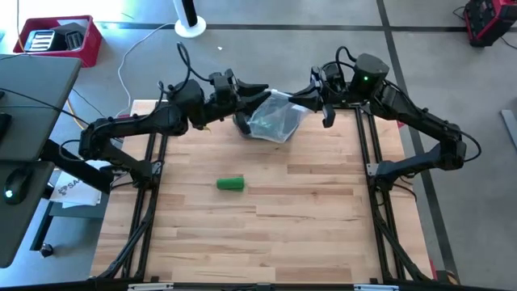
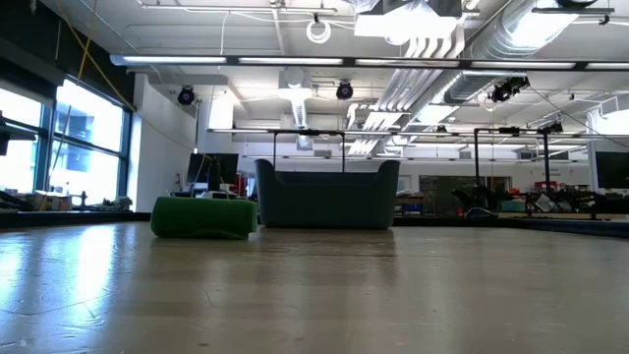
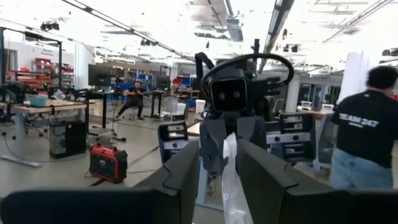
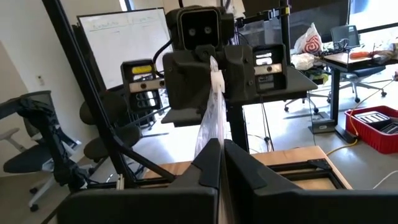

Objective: Roll bandage
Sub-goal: Open the transparent zip bag

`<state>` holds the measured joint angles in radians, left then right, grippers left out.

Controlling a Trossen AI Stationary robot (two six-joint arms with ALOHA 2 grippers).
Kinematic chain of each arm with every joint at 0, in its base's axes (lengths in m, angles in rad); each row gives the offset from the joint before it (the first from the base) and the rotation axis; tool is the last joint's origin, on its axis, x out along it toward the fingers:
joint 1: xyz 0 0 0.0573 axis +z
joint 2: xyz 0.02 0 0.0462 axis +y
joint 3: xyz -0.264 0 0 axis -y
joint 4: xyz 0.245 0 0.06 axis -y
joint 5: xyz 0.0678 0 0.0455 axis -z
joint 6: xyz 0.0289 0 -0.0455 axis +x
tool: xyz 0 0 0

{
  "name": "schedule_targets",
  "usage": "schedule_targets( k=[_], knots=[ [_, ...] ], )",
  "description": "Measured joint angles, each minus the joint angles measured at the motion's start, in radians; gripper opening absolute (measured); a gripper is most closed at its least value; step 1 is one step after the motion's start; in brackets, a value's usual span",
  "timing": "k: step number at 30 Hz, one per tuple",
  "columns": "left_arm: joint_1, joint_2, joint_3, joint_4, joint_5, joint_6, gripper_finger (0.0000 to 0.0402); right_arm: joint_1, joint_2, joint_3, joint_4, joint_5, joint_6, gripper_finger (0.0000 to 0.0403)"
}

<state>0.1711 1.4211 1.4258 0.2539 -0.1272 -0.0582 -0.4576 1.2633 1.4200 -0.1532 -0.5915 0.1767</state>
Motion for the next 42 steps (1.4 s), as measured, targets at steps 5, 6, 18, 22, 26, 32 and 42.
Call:
schedule_targets(
  k=[5,6,18,22,26,32,42],
  knots=[
    [0.0,0.021,0.0,0.014,0.001,-0.004,0.01,0.0,0.0,0.0,0.0,0.0,0.001,0.0],
    [0.0,0.021,0.0,0.016,0.001,-0.013,0.0097,0.0,0.0,0.0,0.0,0.0,0.001,0.0],
    [0.001,0.018,0.0,0.035,0.007,-0.018,0.001,-0.001,0.0,0.0,-0.008,0.012,-0.001,0.0],
    [0.001,0.018,0.0,0.034,0.009,-0.027,0.0005,-0.001,0.0,0.0,-0.021,0.04,-0.024,0.0004],
    [0.001,0.017,0.0,0.03,0.02,-0.043,0.0003,-0.001,-0.001,0.0,0.009,0.064,-0.071,0.0039],
    [0.001,0.016,0.0,0.004,0.064,-0.08,0.0001,0.028,0.024,0.071,0.052,0.062,-0.091,0.0134],
    [0.001,0.016,0.0,-0.038,0.082,-0.098,0.0001,0.087,0.148,0.171,-0.04,0.06,-0.106,0.0143]
  ],
)
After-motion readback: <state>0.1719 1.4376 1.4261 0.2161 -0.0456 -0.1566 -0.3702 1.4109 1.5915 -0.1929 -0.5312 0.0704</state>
